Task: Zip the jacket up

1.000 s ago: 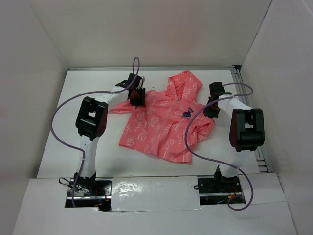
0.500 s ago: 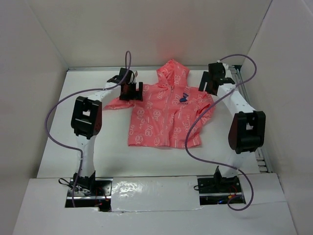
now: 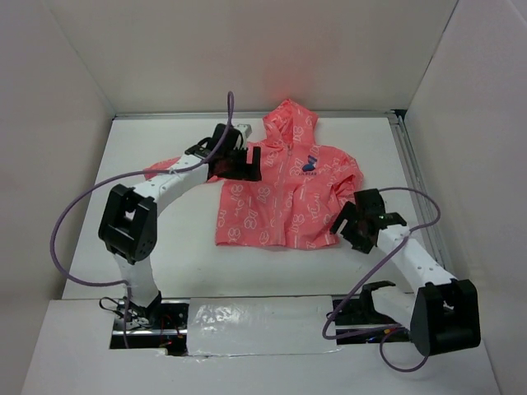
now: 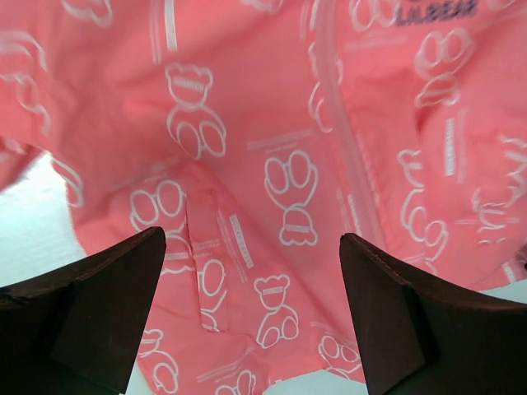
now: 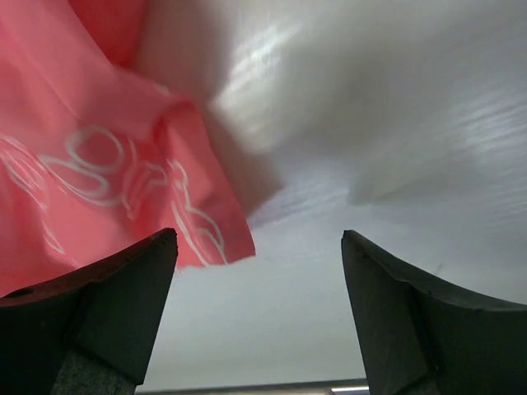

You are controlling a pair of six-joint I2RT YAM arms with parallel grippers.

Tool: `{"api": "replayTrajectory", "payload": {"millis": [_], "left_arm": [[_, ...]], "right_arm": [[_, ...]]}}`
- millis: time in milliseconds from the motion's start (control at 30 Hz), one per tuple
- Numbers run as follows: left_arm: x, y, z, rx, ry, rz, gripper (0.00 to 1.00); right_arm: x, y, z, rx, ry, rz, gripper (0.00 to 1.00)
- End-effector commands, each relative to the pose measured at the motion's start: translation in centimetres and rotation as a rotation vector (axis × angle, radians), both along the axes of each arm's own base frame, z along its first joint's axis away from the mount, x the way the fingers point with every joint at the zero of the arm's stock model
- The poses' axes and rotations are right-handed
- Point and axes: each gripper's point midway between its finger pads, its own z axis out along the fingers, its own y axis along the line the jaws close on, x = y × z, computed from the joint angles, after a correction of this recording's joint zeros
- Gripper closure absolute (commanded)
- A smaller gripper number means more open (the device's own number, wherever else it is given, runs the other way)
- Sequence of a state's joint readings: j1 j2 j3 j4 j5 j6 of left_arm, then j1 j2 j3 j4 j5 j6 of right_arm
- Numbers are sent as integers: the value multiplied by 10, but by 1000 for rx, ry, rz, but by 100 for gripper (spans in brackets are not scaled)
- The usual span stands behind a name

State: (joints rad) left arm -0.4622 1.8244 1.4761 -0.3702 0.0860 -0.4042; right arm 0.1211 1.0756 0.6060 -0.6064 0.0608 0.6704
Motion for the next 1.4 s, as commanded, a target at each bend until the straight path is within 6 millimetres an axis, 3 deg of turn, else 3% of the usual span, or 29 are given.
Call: {"api": "replayTrajectory", "payload": {"millis": [0, 100, 200, 267, 333, 367, 467, 533, 567, 667, 800, 867, 900, 1000, 1067, 1100, 1167, 1200, 1233, 1267, 1300, 1333, 1367], "left_arm": [[-8, -3, -38, 11, 98, 29, 1], [-7, -3, -54, 15, 138, 40, 1], [-4, 2, -68, 24, 171, 55, 1], [-2, 5, -75, 33, 180, 67, 1], [-1, 11, -84, 21, 211, 82, 1], [0, 12, -87, 14, 223, 89, 1], [4, 23, -98, 6, 265, 137, 1], [8, 30, -104, 12, 290, 164, 1], [9, 31, -106, 14, 302, 171, 1], [8, 38, -116, 62, 343, 217, 1], [9, 39, -119, 55, 360, 235, 1], [10, 41, -117, 57, 371, 254, 1], [10, 40, -117, 58, 373, 256, 1], [11, 40, -111, 52, 360, 254, 1], [11, 37, -103, 43, 331, 229, 1], [12, 36, -98, 38, 314, 217, 1], [12, 35, -78, 20, 270, 205, 1], [11, 34, -69, 13, 246, 187, 1], [9, 30, -57, -12, 230, 167, 1], [6, 31, -34, -36, 178, 157, 1], [1, 29, -21, -57, 154, 140, 1], [-8, 31, 4, -83, 103, 133, 1], [-10, 30, 17, -98, 59, 120, 1]], "right_arm": [[-4, 38, 3, 173, -31, 49, 13], [-2, 39, -9, 157, 15, 40, 22], [0, 42, -19, 141, 56, 27, 38], [4, 44, -24, 144, 65, 16, 59], [6, 45, -25, 148, 71, 11, 73], [5, 45, -27, 150, 80, -5, 100], [-13, 43, -25, 149, 109, -59, 100], [-48, 38, -33, 148, 201, -116, 100], [-55, 41, -26, 192, 183, -161, 100], [-101, 48, -36, 284, 273, -212, 100], [-129, 61, -41, 392, 341, -237, 100], [-140, 56, -44, 362, 382, -259, 100], [-145, 53, -45, 344, 404, -260, 99], [-152, 54, -41, 321, 447, -213, 85], [-138, 54, -31, 306, 392, -177, 72], [-130, 54, -24, 295, 350, -159, 43], [-103, 54, 6, 283, 221, -110, 24], [-96, 44, 17, 226, 179, -118, 1], [-90, 40, 30, 197, 137, -95, 0], [-74, 42, 61, 204, 51, -83, 0], [-66, 27, 73, 130, -3, -113, 0], [-57, 25, 98, 122, -72, -107, 0], [-53, 19, 110, 97, -111, -118, 0]]}}
